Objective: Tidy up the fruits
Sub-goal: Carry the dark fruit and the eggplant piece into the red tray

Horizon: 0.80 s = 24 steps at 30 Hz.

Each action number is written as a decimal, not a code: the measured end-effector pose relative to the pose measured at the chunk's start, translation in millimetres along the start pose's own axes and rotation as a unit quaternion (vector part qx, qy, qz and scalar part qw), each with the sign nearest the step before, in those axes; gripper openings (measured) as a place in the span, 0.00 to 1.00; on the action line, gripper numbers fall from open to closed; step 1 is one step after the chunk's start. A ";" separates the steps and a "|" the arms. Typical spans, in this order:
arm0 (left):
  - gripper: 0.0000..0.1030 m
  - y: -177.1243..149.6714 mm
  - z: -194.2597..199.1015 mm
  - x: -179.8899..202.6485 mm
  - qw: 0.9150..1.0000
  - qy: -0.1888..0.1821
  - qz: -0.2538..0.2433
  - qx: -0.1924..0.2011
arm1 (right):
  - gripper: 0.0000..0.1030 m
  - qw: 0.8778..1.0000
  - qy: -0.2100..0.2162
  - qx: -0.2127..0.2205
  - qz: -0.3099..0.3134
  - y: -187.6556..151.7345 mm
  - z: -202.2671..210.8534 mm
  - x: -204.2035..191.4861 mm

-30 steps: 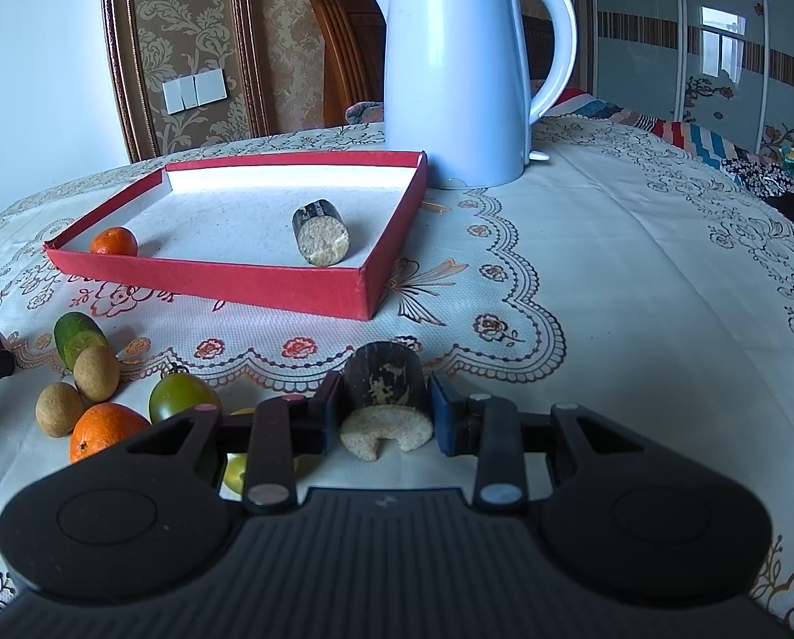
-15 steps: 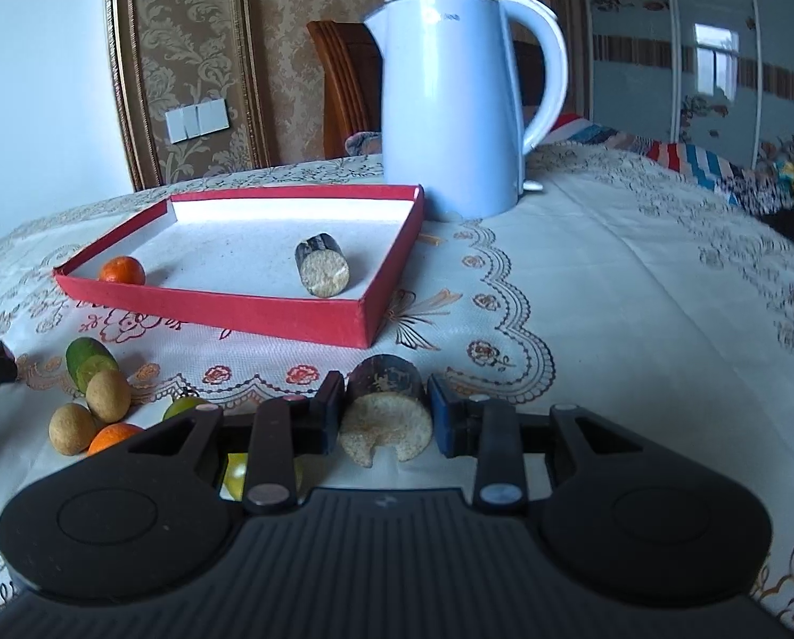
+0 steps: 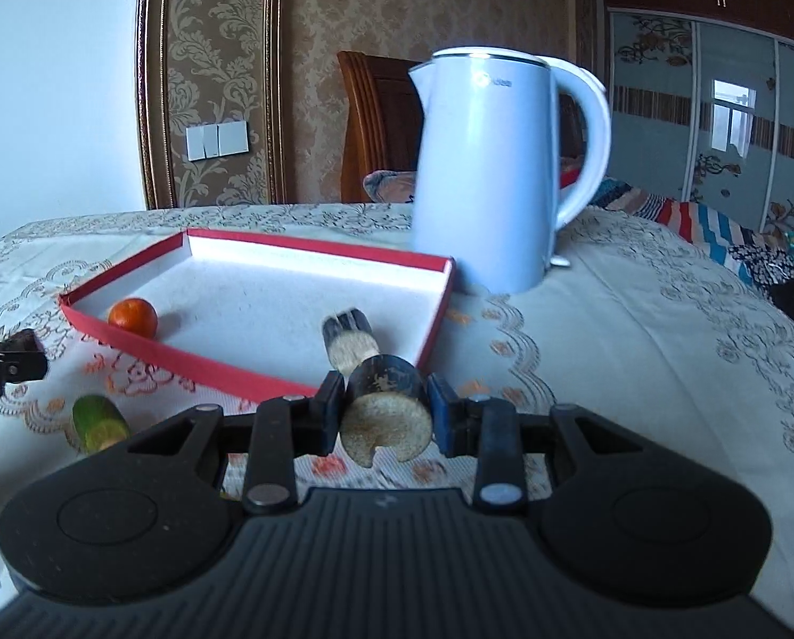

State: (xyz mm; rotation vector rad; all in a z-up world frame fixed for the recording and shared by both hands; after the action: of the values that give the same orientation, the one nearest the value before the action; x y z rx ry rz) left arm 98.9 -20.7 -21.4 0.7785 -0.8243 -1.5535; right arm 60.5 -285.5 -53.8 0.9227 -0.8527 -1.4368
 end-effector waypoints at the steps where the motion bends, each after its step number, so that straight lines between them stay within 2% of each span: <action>1: 0.41 4.2 -2.7 3.2 1.000 -0.002 -0.001 0.002 | 0.31 1.000 0.001 -0.002 0.000 2.4 -4.4 -1.9; 12: 0.41 38.6 -36.2 33.5 0.999 -0.001 -0.023 0.025 | 0.31 0.999 -0.007 -0.036 -0.004 13.6 -57.7 -14.0; 19: 0.41 43.9 -61.5 43.4 0.999 0.008 -0.031 0.016 | 0.31 0.998 -0.003 -0.068 -0.003 8.1 -81.7 -20.3; 24: 0.41 45.4 -75.3 47.7 0.999 0.018 -0.038 0.015 | 0.31 0.998 -0.008 -0.068 0.000 11.7 -90.8 -21.9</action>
State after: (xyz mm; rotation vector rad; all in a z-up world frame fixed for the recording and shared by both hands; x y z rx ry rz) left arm 180.2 -78.9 -24.9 0.8666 -0.7998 -1.5934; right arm 148.1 -263.6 -80.3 0.8101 -0.7578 -1.4851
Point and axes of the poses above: each gripper's, at about its wrist camera, not at the fingertips, and z roughly against the way its jaws point, x to its right, y to its top, the point moved 6 cm from there along -z, roughly the way its jaws point, and after that the axes turned 3 degrees about -z, right-handed, at the moved point
